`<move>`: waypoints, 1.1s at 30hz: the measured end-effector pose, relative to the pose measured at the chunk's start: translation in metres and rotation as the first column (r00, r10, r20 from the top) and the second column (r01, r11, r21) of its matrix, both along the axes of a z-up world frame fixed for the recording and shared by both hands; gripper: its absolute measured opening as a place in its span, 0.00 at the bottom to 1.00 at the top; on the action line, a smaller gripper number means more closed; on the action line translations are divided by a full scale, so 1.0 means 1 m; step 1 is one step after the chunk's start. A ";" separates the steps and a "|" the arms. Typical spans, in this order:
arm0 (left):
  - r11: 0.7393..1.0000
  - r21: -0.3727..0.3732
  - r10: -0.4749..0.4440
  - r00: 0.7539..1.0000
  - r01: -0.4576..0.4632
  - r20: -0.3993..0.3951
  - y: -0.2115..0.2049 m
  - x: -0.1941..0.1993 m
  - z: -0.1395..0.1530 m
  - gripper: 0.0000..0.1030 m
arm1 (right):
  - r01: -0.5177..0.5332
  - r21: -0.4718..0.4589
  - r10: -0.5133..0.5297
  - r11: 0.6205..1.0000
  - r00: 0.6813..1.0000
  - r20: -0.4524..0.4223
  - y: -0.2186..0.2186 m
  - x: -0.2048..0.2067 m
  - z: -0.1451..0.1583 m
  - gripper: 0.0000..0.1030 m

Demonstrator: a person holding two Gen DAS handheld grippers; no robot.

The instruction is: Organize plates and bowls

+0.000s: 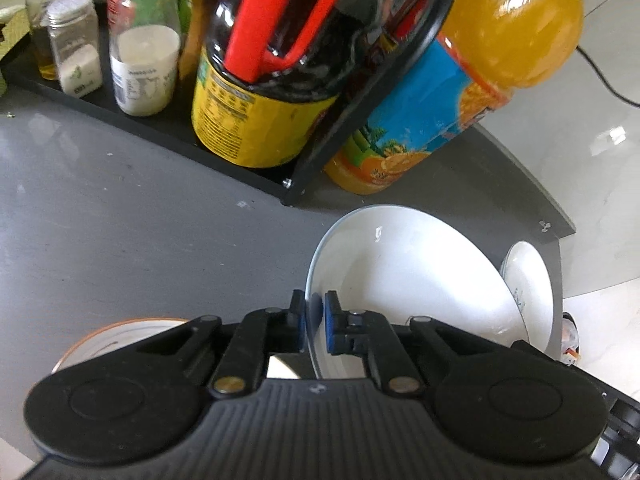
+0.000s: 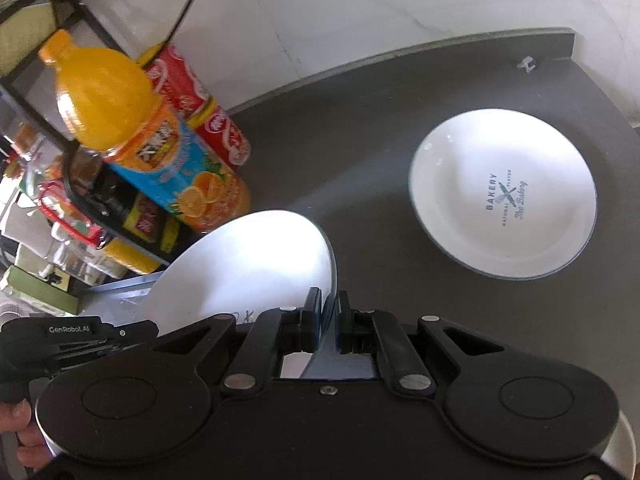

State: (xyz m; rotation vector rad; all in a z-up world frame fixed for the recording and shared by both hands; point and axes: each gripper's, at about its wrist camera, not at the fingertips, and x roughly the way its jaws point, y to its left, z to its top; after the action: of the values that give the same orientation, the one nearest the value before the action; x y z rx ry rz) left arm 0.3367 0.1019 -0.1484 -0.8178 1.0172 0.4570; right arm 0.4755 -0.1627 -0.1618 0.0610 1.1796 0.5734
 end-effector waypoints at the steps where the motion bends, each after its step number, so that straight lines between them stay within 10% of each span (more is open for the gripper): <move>1: 1.000 0.001 0.002 1.000 -0.002 0.004 0.001 -0.004 0.003 0.07 | -0.003 0.003 0.003 1.000 1.000 0.004 0.001 -0.004 0.003 0.07; 33: 0.999 -0.005 -0.051 0.999 0.051 0.013 0.024 -0.127 0.010 0.07 | 0.036 -0.009 -0.035 0.999 0.999 0.039 0.021 -0.137 0.016 0.07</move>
State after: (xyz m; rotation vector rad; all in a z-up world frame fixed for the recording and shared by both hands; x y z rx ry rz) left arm 0.2101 0.1257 -0.1387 -0.7969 1.0259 0.4053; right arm 0.3386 -0.1414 -0.1460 0.0623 1.1414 0.5355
